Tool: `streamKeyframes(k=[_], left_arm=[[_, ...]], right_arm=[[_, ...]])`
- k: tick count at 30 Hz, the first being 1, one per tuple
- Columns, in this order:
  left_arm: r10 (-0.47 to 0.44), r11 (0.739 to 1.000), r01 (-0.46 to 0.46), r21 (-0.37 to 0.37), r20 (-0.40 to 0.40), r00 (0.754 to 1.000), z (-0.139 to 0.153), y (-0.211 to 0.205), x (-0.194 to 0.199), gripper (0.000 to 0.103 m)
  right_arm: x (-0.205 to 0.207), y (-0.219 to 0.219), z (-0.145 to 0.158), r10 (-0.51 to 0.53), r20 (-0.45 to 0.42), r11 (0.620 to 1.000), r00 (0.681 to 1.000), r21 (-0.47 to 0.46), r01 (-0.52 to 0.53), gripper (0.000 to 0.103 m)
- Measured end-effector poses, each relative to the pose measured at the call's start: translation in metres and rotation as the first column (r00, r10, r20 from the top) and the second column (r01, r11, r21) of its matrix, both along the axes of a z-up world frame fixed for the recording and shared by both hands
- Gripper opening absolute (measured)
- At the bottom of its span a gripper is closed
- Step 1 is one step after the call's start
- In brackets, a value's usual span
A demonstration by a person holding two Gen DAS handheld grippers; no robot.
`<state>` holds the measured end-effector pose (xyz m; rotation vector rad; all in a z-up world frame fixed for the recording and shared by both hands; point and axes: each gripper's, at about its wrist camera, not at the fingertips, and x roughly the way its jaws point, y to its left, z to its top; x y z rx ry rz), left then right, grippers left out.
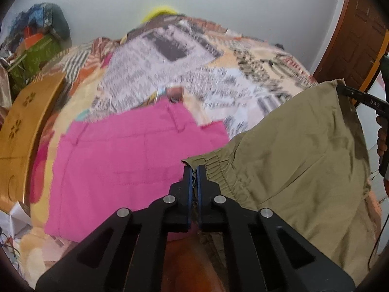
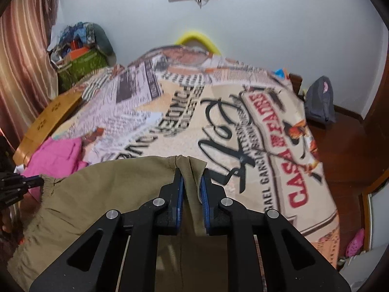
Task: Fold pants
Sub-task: 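Lift the waistband with both tools and fold it over toward the hems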
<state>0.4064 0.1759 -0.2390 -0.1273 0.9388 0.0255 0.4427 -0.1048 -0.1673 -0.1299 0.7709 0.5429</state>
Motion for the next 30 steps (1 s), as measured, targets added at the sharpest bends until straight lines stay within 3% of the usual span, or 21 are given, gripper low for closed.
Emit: streamKeyframes(k=[8,18,30], left_arm=[[-0.027,1.0,0.027,0.003,0.106,0.994,0.061,-0.015,-0.013,0.002],[-0.097,0.995,0.092,0.039,0.177,0.979,0.128,-0.047,-0.067,0.001],[-0.162,0.987,0.156,0.049,0.209,0.964,0.166,-0.076,-0.149,0.0]], right_arm=[[-0.028,-0.02,0.045,-0.027,0.074,0.999,0.997,0.036,0.024,0.01],[-0.103,-0.056,0.09,-0.056,0.127,0.996,0.99,0.081,0.046,0.009],[-0.185,-0.087,0.098,-0.082,0.1,0.989,0.992,0.127,0.069,0.009]])
